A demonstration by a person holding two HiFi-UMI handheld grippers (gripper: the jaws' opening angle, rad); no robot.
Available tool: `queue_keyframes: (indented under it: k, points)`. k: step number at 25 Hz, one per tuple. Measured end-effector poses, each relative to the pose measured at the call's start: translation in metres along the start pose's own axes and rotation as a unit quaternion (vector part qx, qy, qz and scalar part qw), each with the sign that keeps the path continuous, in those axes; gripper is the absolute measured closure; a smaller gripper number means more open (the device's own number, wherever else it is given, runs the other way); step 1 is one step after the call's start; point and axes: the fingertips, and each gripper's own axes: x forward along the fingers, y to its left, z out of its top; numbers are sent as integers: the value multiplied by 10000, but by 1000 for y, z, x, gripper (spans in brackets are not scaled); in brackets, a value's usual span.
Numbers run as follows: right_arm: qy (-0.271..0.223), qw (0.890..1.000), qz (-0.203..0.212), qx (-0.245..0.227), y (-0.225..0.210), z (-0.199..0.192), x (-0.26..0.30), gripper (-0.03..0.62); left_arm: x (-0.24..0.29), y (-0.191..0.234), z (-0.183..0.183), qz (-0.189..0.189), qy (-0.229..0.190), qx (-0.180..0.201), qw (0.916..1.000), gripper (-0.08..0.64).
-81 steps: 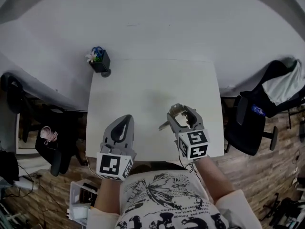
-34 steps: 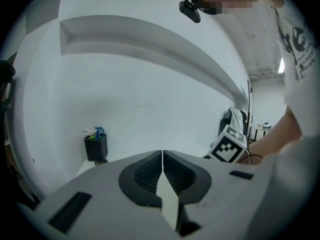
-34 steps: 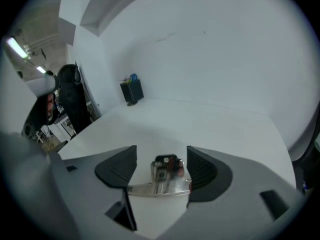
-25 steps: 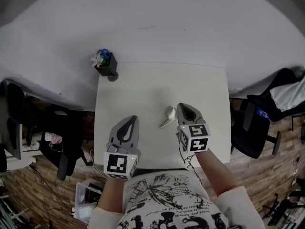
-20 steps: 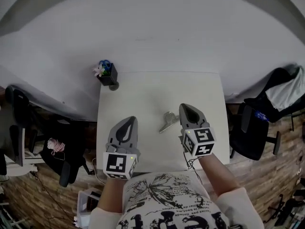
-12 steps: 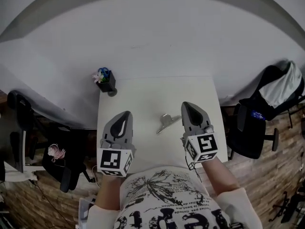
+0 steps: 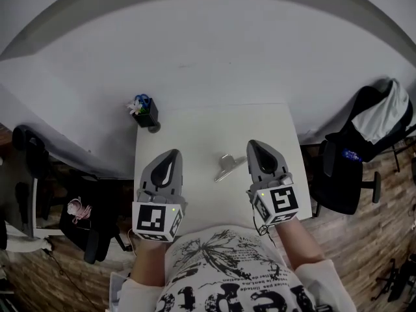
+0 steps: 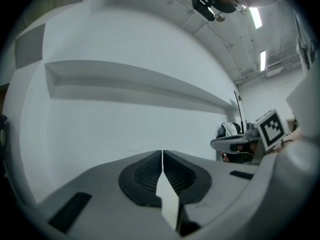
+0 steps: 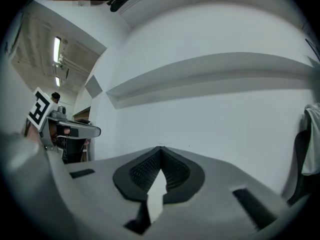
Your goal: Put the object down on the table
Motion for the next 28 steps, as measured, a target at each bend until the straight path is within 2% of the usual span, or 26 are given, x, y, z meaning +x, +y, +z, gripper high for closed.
queue_keyframes:
  k: [5, 15, 28]
  points:
    - [83, 9999, 68, 47, 3, -5, -1, 600, -3, 2, -3, 37, 47, -31, 10000, 548]
    - [157, 9997, 106, -147, 14, -13, 3, 600, -6, 7, -7, 84, 89, -52, 9999, 548]
    - [277, 9995, 108, -92, 16, -23, 6, 600, -4, 5, -14, 65, 163, -59, 9998, 548]
